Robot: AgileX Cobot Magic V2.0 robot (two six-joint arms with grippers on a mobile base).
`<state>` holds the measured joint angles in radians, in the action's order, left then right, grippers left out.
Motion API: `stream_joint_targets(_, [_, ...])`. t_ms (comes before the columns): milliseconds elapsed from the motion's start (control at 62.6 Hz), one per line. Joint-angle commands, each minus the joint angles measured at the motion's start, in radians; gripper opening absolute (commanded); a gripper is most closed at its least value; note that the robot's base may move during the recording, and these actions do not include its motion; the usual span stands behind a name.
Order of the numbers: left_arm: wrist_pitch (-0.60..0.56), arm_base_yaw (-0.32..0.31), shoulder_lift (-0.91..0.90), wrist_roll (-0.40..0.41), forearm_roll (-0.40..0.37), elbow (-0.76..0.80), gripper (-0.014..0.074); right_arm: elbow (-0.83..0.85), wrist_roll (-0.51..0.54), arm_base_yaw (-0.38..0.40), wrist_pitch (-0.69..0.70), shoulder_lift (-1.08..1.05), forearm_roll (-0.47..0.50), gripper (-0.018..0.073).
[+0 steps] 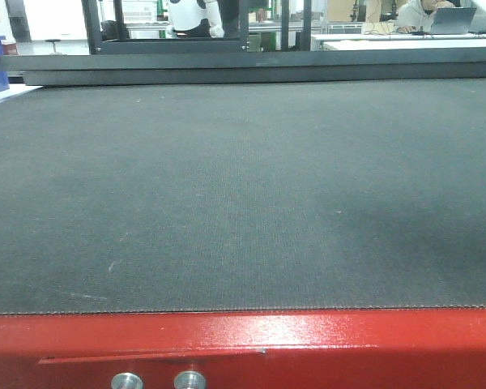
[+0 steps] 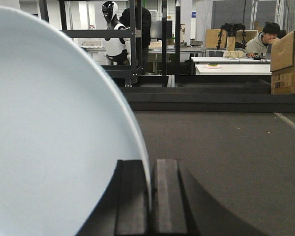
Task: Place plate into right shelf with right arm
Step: 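Lift the white plate upright off the table with the right gripper, then drive the base away from the table holding the plate in the right gripper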
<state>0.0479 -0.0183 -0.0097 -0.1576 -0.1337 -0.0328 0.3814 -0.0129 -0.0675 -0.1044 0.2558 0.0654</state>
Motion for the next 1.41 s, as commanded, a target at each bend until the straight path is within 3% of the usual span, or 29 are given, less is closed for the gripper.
stream_joint_targets(0, [-0.090,-0.002,-0.010,0.007,-0.008,-0.010,-0.0128,0.030,0.005,0.008,0.089,0.008,-0.007,0.0054])
stream_joint_targets(1390, [-0.090,-0.002,-0.010,0.007,-0.008,-0.010,-0.0128,0.030,0.005,0.008,0.089,0.008,-0.007,0.0054])
